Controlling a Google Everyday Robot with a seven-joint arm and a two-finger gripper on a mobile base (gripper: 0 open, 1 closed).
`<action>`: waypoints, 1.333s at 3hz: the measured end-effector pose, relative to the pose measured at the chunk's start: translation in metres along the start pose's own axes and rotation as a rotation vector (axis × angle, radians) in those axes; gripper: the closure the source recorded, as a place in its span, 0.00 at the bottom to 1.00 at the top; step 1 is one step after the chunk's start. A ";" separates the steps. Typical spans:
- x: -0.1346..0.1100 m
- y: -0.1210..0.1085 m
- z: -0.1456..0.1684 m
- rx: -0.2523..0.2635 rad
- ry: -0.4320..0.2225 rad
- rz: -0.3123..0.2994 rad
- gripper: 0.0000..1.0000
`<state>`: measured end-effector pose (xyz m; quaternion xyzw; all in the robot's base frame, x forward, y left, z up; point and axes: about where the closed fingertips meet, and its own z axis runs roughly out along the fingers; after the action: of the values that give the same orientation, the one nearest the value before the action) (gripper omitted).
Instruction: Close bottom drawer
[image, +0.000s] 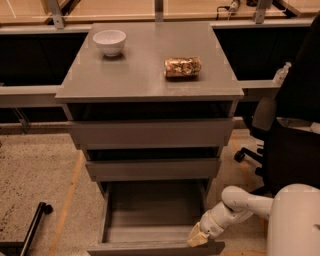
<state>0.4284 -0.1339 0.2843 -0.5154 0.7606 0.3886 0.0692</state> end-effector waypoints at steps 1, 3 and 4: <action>0.025 -0.003 0.025 -0.040 0.014 0.018 1.00; 0.063 -0.033 0.053 -0.092 0.034 0.098 1.00; 0.063 -0.033 0.054 -0.093 0.034 0.098 1.00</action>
Offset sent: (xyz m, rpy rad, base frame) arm -0.0451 -0.0202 -0.0986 -0.0037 0.1773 -0.0155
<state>0.4109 -0.1499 0.1987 -0.4866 0.7673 0.4174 0.0132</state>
